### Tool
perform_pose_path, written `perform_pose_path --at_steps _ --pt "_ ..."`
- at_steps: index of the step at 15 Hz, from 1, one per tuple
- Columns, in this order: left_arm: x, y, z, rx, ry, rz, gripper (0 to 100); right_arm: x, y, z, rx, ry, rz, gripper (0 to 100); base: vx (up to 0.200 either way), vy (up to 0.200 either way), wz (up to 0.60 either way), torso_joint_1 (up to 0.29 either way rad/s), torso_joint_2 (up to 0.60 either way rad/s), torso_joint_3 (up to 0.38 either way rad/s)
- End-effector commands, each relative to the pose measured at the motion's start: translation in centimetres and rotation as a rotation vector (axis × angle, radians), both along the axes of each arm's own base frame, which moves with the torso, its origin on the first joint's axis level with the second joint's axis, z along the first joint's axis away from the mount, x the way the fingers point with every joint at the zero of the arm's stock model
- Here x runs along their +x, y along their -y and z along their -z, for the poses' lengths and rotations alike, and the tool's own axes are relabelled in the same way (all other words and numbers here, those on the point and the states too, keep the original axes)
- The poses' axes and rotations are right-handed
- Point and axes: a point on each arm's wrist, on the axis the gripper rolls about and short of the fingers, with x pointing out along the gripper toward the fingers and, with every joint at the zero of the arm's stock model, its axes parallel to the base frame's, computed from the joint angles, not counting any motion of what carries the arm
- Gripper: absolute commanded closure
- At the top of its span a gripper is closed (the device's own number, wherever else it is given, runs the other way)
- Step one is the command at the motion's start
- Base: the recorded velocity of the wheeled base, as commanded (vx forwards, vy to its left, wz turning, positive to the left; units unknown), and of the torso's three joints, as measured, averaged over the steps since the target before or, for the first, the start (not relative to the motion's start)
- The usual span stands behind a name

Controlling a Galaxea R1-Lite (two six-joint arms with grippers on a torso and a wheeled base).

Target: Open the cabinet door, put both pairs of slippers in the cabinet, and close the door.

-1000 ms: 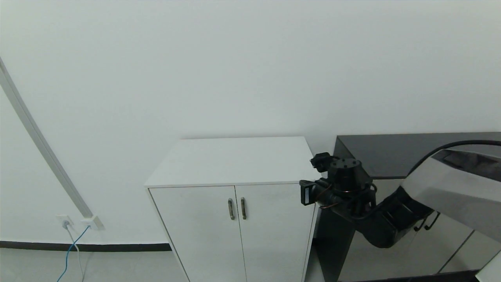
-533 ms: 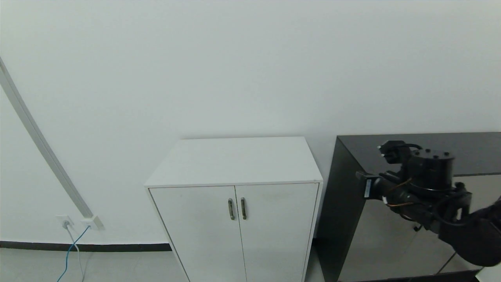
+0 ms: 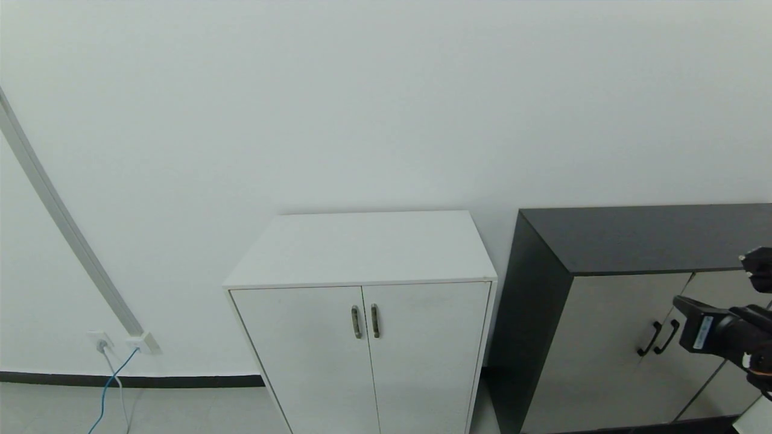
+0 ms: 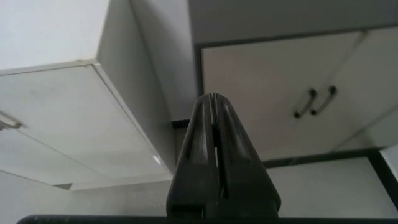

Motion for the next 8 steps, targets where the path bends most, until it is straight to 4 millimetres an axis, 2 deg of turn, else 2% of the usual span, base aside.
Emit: perform_pose_path --at_steps 1,3,8 --pt "0.0 0.0 0.0 0.0 0.0 0.0 100 -2.8 1.0 -0.5 0.003 0.053 0.04 100 0.0 0.0 0.0 0.0 0.0 0.0" --pt "0.0 0.0 0.0 0.0 0.0 0.0 100 -4.1 1.5 -0.5 0.003 0.057 0.066 100 0.0 0.0 0.0 0.0 0.0 0.0" --pt "0.0 0.0 0.0 0.0 0.0 0.0 100 -8.8 2.1 -1.2 0.004 0.06 0.097 100 0.0 0.0 0.0 0.0 0.0 0.0"
